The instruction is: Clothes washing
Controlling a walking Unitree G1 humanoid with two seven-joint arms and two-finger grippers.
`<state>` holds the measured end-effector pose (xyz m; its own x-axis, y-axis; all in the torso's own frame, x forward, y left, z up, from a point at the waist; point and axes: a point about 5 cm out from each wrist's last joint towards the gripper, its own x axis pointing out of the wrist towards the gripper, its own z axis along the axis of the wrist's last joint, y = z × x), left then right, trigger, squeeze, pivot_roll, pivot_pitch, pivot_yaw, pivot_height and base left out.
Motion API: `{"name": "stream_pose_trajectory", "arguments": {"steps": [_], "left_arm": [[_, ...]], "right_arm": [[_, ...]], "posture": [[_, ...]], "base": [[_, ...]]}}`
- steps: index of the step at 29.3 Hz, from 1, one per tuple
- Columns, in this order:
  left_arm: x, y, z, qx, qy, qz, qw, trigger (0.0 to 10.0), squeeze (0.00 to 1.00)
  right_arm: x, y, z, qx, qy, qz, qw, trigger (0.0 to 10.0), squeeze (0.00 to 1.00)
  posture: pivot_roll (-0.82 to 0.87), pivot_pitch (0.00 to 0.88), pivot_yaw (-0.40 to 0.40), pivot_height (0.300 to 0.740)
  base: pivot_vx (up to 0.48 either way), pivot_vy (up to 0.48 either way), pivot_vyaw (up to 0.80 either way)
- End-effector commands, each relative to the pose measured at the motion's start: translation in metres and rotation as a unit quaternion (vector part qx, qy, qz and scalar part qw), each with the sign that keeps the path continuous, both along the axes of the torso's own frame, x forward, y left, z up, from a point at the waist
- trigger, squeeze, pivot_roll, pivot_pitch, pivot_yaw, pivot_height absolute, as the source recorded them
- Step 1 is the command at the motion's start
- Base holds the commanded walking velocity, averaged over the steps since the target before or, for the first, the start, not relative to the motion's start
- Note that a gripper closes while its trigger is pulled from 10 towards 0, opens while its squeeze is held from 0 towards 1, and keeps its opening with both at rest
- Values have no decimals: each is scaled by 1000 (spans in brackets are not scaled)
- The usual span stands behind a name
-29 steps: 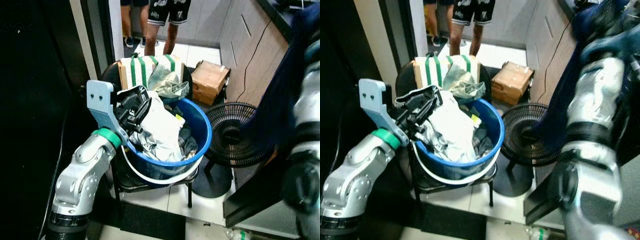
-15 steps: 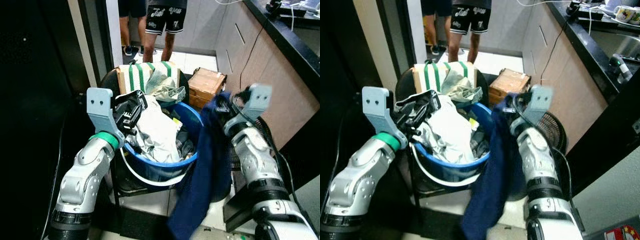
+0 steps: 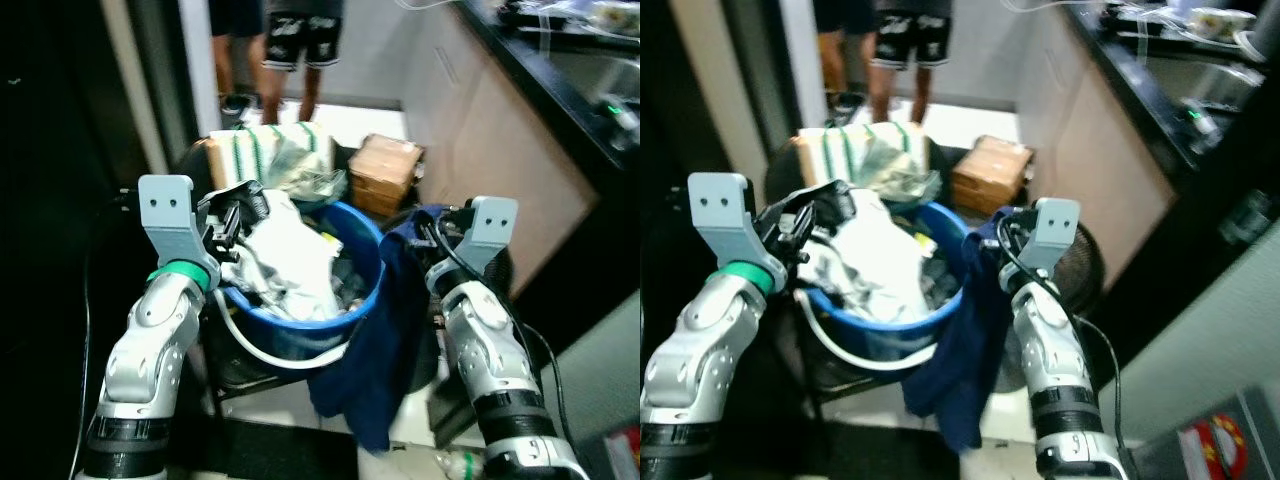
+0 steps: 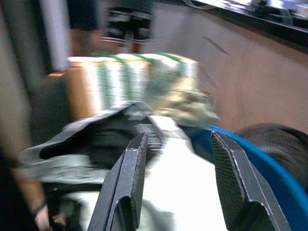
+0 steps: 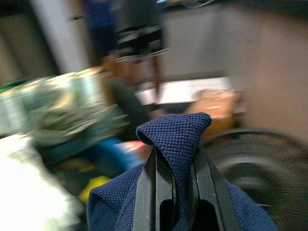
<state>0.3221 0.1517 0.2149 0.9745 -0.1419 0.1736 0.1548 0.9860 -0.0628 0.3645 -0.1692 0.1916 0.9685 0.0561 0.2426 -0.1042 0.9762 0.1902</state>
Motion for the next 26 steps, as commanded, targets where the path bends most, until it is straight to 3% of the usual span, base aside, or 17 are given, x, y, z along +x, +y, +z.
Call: {"name": "stream_pose_trajectory", "arguments": {"steps": [1, 8, 26], "left_arm": [[-2, -2, -1, 13, -5, -2, 1000, 10000, 0], [-2, 1, -4, 31, 3, 4, 1000, 10000, 0], [2, -10, 1, 38, -4, -22, 999, 10000, 0]], "right_arm": [[0, -7, 17, -6, -31, -19, 999, 10000, 0], [-1, -7, 19, -40, -38, -32, 998, 10000, 0], [5, -13, 40, -13, -61, -61, 996, 10000, 0]], "posture": [[55, 26, -38, 740], [67, 31, -4, 740], [72, 30, 26, 740]], "base": [[0, 0, -800], [0, 0, -800], [0, 0, -800]]}}
